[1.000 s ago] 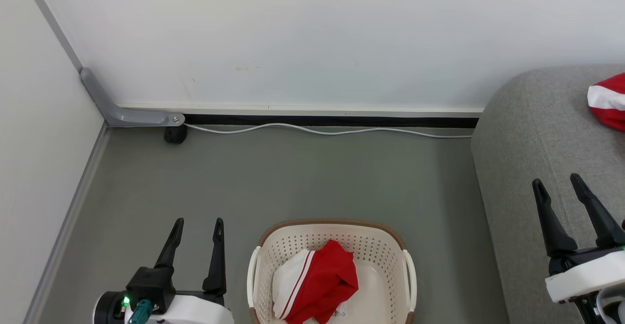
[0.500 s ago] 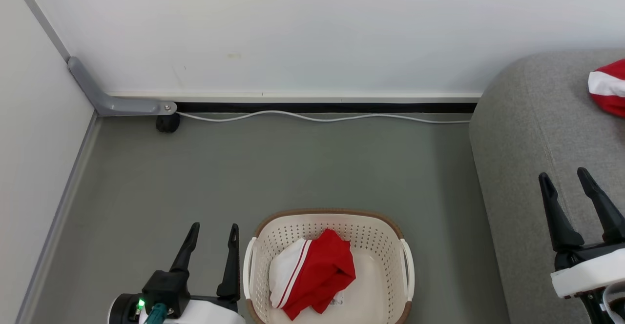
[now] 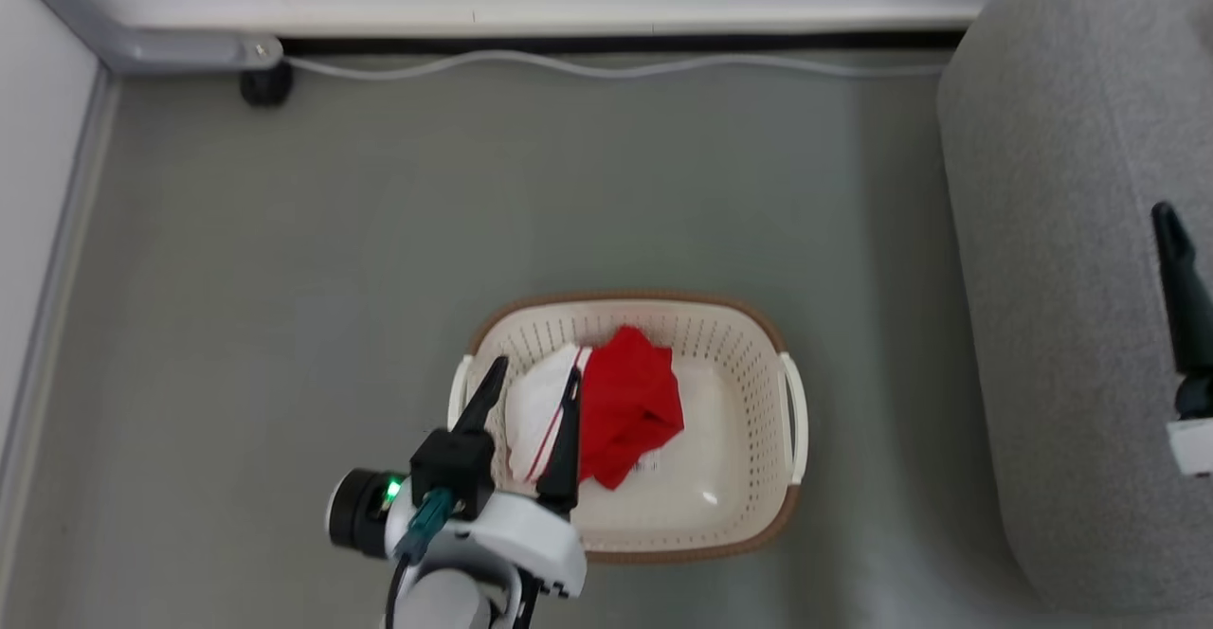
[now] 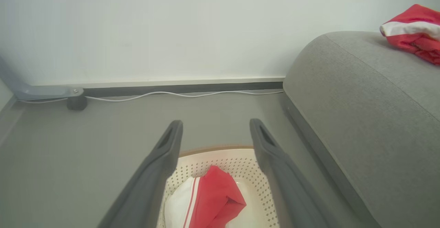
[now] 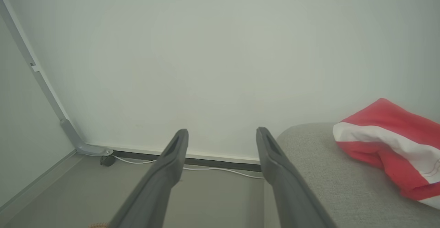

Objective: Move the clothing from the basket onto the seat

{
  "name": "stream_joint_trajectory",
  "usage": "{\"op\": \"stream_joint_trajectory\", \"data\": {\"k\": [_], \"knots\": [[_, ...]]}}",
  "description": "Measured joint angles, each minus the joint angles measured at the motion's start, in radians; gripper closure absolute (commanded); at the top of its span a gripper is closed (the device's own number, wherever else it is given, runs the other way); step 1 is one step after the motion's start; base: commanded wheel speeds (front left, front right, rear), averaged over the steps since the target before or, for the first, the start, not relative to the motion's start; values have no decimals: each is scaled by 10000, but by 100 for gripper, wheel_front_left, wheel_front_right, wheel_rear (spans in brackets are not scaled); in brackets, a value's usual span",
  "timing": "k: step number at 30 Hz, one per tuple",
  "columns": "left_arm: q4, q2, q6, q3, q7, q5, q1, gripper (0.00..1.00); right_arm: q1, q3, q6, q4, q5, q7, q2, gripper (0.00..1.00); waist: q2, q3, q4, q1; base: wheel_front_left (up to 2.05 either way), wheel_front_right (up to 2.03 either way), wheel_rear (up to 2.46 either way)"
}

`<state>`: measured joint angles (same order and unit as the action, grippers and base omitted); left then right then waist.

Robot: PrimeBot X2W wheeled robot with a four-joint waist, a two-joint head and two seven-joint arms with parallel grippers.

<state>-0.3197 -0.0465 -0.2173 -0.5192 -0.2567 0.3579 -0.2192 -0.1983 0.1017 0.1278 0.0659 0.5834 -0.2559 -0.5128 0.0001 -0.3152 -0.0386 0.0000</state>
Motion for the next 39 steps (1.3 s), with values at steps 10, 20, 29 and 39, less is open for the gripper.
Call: {"op": "stream_joint_trajectory", "data": {"k": [10, 20, 29, 39], "knots": [[-1797, 19, -571, -1810, 0, 1360, -2498, 0, -965, -263, 0, -901, 454, 0, -734, 0, -1, -2137, 241, 0, 0, 0, 0], [-3833, 27, -838, -2993, 0, 2635, -4620, 0, -2125, -347, 0, -1756, 802, 0, -899, 0, 0, -3981, 767, 0, 0, 0, 0], [-5392, 27, -1007, -4071, 0, 3595, -6116, 0, -2765, -366, 0, -2251, 899, 0, -982, 0, -1, -5452, 1277, 0, 0, 0, 0], [-6673, 15, -1292, -5254, -2, 4581, -7573, 0, -3091, -495, 2, -2577, 899, 0, -1062, 0, -1, -6635, 1678, 0, 0, 0, 0]]}}
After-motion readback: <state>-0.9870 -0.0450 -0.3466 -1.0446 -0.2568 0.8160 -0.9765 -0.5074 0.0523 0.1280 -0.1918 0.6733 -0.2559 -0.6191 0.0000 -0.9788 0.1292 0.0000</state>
